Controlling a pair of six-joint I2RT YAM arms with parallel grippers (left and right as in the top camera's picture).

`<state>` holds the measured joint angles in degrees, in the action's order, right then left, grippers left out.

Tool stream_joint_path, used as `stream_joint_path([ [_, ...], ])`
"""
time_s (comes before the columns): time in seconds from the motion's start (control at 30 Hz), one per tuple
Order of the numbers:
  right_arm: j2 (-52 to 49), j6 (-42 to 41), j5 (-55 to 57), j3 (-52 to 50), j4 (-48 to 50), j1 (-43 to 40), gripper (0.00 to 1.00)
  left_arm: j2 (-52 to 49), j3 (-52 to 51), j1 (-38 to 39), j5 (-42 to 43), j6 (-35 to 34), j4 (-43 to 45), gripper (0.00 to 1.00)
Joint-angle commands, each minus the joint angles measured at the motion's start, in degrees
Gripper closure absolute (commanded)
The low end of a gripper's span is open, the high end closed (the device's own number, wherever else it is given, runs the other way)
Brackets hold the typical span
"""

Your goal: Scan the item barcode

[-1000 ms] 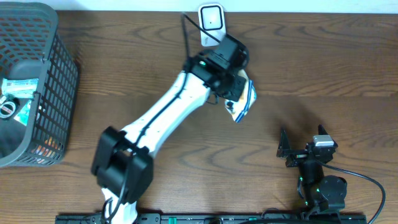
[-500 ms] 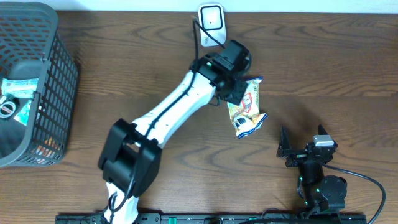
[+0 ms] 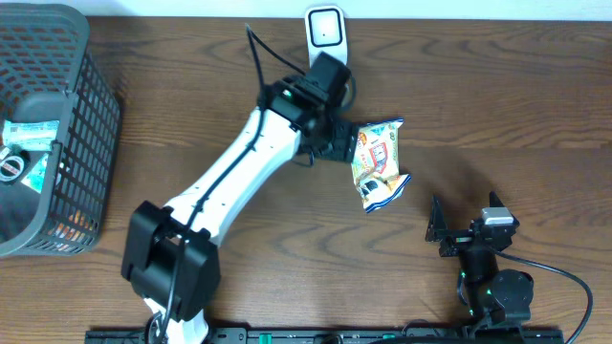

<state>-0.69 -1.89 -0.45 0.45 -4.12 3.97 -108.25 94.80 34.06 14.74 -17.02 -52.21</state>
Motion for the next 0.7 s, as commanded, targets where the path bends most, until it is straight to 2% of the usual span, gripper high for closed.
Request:
stream_joint_path([
  [0.0,0.3,0.7,0.1,-0.1,-0.2,-0.3,0.01,-2.8,-2.2,2.3,1.2,-1.3,0.0,0.23],
  [0.23,0.3,0.7,0.1,-0.1,-0.2,-0.3,0.01,-8.1,-2.8,7.2,0.9,-4.7,2.1,0.24],
  [0.33,0.3,0.7,0.1,-0.1,-0.2,-0.3,0.01,-10.5,-2.8,8.6,-3.6,-4.8,3.6,0.24],
  [0.57,0.3,0.7,0.1,-0.1,-0.2,-0.3,0.01,-14.9,-2.8,9.0,-4.5,-3.8,10.4,0.24],
  [0.67,0.3,0.7,0.1,-0.1,-0.2,-0.3,0.01,-15.9,-2.8,8.5,-9.6,-3.8,12.5,0.24],
])
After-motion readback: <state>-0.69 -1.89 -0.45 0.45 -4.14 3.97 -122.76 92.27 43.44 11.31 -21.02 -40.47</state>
